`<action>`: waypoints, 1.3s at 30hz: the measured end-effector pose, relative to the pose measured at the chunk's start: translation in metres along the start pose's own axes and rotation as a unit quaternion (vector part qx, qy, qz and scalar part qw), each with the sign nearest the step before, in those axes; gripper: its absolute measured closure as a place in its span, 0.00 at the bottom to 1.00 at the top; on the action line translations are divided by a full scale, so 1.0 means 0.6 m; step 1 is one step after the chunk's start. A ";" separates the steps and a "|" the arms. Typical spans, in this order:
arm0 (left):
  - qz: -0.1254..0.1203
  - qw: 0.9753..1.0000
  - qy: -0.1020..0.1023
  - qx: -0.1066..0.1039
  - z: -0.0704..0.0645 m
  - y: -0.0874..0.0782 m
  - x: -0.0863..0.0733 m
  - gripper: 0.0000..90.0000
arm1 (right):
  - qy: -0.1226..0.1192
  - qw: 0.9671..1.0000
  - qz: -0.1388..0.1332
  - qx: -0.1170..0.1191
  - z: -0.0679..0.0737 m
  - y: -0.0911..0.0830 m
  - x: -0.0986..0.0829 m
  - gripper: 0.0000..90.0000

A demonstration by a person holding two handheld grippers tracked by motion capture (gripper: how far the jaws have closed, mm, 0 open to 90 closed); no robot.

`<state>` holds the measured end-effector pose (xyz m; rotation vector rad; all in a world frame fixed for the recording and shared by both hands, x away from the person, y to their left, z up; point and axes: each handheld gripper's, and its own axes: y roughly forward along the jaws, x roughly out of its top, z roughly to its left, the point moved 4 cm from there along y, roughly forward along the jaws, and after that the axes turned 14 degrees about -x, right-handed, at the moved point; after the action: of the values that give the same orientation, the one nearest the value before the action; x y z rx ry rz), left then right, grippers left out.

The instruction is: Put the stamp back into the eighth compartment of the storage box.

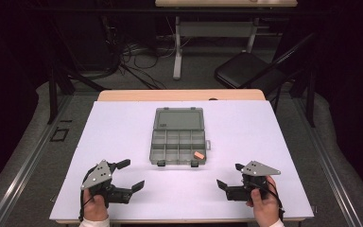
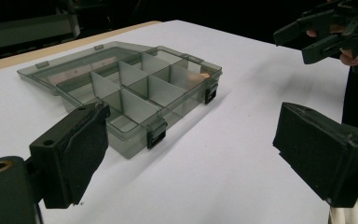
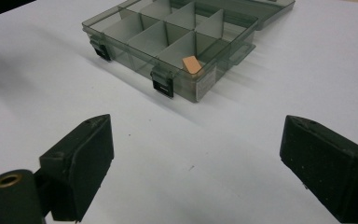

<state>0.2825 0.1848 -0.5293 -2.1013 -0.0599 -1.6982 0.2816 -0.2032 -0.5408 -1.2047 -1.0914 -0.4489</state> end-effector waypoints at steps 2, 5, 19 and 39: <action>0.000 1.000 0.001 0.000 0.000 0.000 0.000 0.11 | 0.001 1.000 0.002 -0.001 -0.002 0.002 -0.004 0.11; 0.001 1.000 0.001 0.002 0.000 0.001 0.000 0.11 | 0.001 1.000 0.001 -0.002 -0.003 0.007 -0.009 0.11; 0.001 1.000 0.000 0.002 0.001 0.000 -0.001 0.11 | -0.019 1.000 0.011 0.003 0.006 0.027 -0.024 0.11; 0.001 1.000 -0.006 0.004 0.003 0.001 -0.003 0.12 | -0.009 1.000 0.023 0.015 0.011 0.040 -0.032 0.13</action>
<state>0.2837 0.1854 -0.5313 -2.1049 -0.0678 -1.6832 0.2891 -0.1937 -0.5699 -1.2068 -1.0803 -0.3841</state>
